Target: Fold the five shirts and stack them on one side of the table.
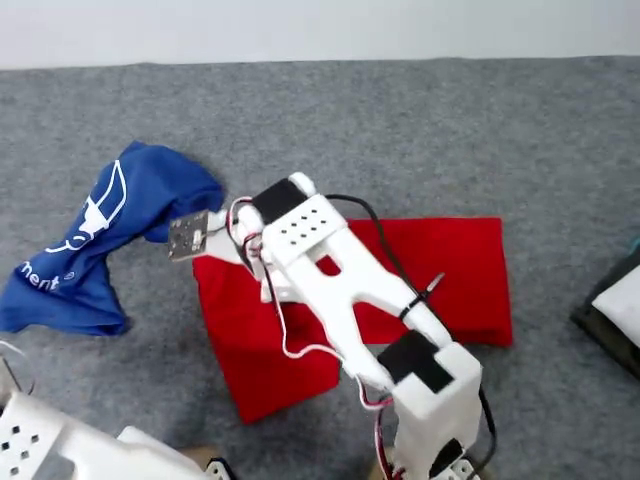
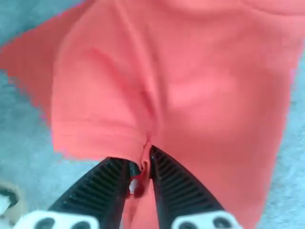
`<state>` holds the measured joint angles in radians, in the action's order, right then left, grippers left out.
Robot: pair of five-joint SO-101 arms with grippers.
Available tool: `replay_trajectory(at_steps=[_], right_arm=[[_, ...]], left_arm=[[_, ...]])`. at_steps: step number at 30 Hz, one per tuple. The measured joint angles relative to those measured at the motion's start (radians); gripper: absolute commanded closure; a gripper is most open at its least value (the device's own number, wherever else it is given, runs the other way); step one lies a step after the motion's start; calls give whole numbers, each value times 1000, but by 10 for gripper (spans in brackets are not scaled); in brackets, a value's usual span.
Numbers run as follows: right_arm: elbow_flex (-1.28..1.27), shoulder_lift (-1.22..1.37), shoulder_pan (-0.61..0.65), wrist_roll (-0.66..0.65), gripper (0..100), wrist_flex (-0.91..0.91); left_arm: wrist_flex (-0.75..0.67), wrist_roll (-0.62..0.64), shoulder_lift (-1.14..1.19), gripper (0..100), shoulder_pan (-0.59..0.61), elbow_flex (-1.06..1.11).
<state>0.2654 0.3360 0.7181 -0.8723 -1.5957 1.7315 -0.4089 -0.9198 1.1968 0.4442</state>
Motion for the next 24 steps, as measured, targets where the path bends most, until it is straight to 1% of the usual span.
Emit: replay_trajectory(at_steps=[13,18,24], right_arm=[[269,272,-117,48,987,28],[292,342,-158,51,987,28],[292,402,-206,72,987,28]], left_arm=[[0,0,0,997,0,0],[0,0,0,997,0,3],[0,0,0,997,0,64]])
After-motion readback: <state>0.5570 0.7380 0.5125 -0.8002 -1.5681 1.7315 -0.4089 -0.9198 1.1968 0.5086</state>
